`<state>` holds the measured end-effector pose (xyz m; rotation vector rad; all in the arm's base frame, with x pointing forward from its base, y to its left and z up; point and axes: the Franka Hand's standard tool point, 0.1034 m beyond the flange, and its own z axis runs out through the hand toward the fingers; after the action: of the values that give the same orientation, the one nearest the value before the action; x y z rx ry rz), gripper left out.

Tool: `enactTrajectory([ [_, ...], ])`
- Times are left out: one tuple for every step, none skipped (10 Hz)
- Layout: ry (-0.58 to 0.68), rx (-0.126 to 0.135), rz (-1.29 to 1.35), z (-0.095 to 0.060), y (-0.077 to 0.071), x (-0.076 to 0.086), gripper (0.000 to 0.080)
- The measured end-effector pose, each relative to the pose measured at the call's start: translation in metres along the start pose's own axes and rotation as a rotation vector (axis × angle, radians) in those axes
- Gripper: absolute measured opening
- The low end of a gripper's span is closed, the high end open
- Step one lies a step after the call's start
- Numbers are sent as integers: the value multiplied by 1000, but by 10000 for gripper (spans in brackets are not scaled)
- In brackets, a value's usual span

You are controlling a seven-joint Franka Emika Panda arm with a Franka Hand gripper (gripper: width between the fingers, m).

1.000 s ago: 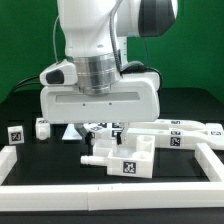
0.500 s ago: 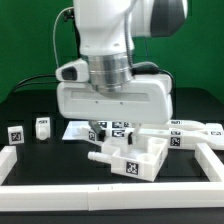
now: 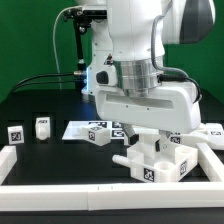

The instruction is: Assemble chair

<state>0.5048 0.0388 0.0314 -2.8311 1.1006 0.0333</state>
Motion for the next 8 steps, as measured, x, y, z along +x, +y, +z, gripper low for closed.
enactTrajectory([
  [-1,0,-2,0,-1,-1,472],
  [-2,1,65,1,-3,-4,472],
  [-3,-1,205,2,-12,-14,472],
  [8,14,330,5,-22,-19,472],
  [38,54,445,7,-30,-19,472],
  [64,97,523,8,-30,-14,472],
  [72,97,512,9,-29,-17,472],
  [71,96,506,9,-29,-17,472],
])
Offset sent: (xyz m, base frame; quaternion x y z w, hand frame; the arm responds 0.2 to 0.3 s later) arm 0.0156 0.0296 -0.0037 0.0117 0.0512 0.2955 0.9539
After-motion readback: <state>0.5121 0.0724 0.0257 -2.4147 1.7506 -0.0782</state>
